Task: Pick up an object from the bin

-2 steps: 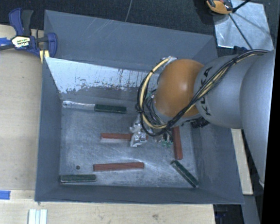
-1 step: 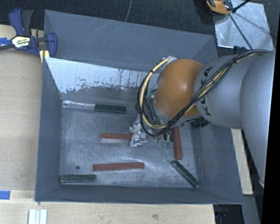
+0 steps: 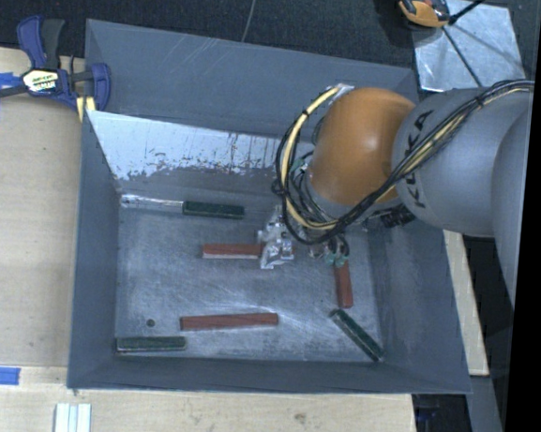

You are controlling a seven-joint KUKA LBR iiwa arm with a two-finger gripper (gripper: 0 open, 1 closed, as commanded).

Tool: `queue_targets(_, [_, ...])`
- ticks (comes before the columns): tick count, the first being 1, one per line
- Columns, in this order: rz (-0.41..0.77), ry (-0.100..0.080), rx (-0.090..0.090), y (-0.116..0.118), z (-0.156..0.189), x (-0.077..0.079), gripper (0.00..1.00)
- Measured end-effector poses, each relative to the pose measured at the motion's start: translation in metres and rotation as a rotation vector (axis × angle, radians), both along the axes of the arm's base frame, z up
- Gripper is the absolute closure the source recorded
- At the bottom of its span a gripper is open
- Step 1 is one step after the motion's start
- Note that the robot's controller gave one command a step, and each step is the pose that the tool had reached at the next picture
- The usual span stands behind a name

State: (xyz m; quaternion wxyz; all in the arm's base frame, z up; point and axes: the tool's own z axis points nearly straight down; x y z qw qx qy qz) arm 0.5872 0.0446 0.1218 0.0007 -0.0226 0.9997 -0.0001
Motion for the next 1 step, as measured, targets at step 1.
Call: queue_targets(1, [0.025,0.000,0.000,0.0001,0.0217,-0.0155,1.00])
